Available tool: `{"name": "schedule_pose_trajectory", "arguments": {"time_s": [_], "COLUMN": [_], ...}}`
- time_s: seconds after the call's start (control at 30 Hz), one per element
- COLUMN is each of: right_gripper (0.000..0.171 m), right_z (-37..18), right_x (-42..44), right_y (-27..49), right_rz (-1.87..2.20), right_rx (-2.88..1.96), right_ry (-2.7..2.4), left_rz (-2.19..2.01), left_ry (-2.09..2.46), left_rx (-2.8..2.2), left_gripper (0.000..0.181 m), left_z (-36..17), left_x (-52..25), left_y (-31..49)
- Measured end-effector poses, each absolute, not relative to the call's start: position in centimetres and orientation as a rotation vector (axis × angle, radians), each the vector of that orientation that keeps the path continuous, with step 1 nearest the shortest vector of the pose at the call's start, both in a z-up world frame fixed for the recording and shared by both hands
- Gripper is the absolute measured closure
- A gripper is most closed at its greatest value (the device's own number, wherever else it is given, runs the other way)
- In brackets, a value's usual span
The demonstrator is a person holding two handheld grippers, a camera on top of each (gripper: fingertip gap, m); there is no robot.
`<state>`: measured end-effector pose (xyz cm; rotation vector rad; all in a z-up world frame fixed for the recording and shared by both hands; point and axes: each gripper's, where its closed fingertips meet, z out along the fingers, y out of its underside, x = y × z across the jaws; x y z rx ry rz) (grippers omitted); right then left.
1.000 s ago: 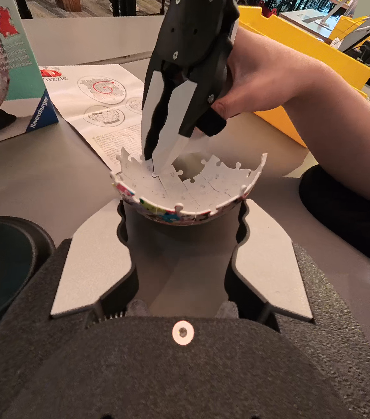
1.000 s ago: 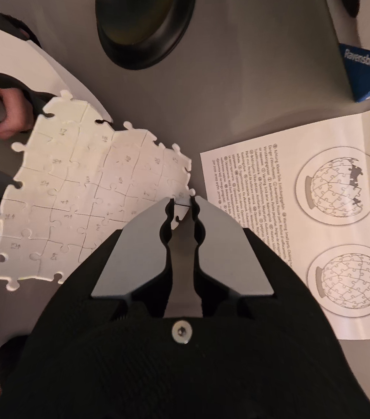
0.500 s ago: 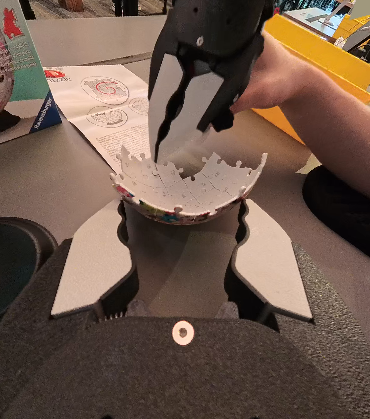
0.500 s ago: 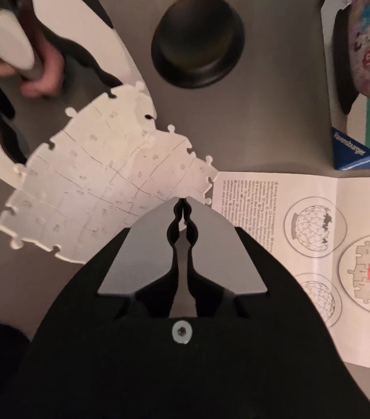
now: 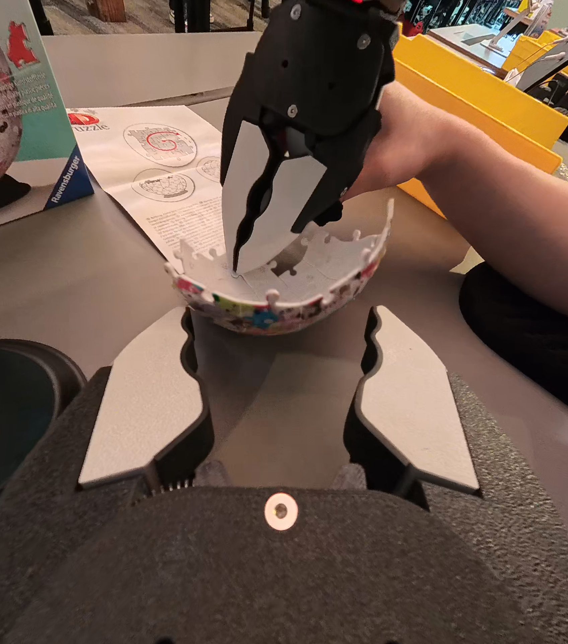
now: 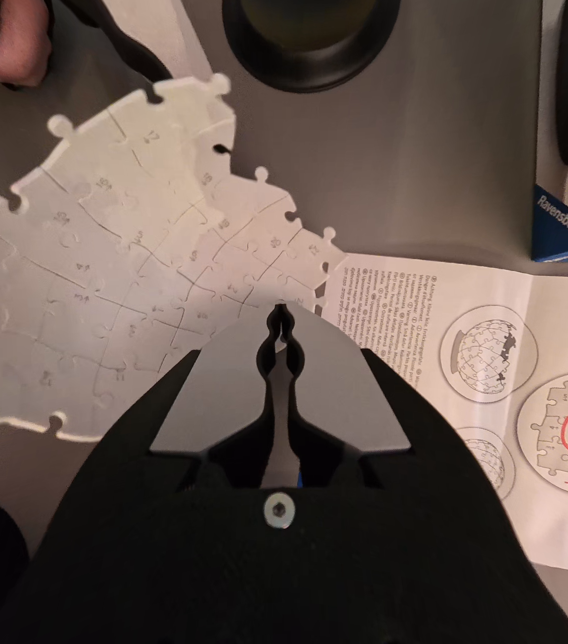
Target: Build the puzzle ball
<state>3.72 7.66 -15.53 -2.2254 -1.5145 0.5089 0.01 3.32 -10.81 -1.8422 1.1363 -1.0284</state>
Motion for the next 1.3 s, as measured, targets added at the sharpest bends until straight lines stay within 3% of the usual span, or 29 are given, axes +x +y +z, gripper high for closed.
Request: {"name": "schedule_pose_trajectory", "arguments": {"time_s": [0.57, 1.3], "right_gripper": [0.169, 0.17], "right_z": [-15.9, -13.3], "right_x": [3.8, 4.5], "right_y": [7.6, 8.0], "right_rz": [0.289, 0.512], "right_rx": [-2.421, -2.305], "right_ry": [-1.672, -1.457], "left_rz": [-1.015, -1.02], "left_ry": [1.157, 1.155], "left_rx": [-1.855, -1.861], "left_gripper": [0.085, 0.085], "left_z": [-11.3, -11.4], "left_x": [0.4, 0.5], "left_y": [3.4, 3.3]}}
